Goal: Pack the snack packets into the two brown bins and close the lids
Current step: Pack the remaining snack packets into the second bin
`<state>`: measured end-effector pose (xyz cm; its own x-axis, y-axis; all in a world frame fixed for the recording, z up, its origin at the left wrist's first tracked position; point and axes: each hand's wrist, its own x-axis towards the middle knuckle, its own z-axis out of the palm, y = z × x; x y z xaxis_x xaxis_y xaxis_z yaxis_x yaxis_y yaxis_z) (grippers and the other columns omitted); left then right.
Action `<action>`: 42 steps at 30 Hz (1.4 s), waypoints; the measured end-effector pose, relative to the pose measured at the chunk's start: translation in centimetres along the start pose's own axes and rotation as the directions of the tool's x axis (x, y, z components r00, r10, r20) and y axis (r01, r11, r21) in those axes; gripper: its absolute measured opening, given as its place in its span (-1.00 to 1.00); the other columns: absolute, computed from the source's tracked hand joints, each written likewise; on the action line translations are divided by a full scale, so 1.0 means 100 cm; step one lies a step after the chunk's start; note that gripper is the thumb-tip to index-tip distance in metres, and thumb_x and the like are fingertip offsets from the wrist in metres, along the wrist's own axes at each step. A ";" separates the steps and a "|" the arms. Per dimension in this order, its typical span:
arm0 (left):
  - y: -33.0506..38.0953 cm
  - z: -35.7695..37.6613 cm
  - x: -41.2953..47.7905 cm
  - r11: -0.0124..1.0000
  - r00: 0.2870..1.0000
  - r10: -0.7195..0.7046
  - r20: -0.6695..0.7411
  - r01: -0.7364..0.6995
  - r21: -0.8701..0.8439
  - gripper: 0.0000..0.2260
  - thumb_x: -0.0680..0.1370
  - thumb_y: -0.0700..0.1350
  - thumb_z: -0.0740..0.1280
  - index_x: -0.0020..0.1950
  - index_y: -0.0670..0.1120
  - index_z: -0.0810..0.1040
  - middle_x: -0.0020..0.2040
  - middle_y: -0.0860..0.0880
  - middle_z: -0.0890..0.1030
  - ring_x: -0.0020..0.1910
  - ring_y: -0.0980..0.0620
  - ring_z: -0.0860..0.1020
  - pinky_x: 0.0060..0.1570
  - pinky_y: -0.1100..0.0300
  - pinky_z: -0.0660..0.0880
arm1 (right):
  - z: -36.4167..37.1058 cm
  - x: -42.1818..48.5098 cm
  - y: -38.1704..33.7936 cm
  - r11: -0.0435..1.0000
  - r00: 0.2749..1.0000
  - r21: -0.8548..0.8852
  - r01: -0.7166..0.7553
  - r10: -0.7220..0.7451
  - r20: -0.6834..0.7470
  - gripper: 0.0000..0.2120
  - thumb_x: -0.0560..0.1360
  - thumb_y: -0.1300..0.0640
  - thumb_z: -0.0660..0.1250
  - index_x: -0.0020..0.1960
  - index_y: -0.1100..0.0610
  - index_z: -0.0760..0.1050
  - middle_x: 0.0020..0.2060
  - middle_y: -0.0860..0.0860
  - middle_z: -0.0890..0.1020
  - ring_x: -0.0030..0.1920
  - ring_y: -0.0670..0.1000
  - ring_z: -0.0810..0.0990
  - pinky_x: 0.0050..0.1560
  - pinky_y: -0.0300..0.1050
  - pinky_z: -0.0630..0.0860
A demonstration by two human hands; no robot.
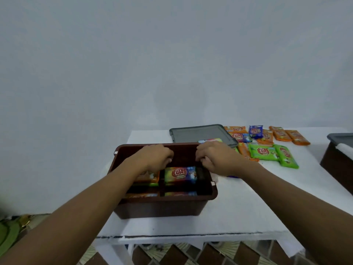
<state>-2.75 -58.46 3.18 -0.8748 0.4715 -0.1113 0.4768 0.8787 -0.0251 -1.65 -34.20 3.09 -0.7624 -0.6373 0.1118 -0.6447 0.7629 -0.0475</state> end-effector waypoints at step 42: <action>0.300 0.074 0.250 0.995 0.999 -0.043 0.001 0.043 -0.091 -0.43 0.63 0.05 0.17 0.58 0.09 -0.02 0.59 0.04 -0.22 0.55 -0.11 -0.29 0.47 -0.19 -0.23 | 0.107 -0.237 0.247 0.554 0.552 0.530 -0.641 0.813 -0.182 -0.38 0.27 0.08 0.43 0.31 -0.01 0.39 0.20 -0.06 0.48 0.16 0.05 0.41 0.12 0.00 0.32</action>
<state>-9.69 -20.86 -7.74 -0.8945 0.4330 -0.1113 0.4288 0.9014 0.0609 -0.07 -1.38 -11.33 -0.9356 0.2882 0.2038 0.1025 0.7743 -0.6245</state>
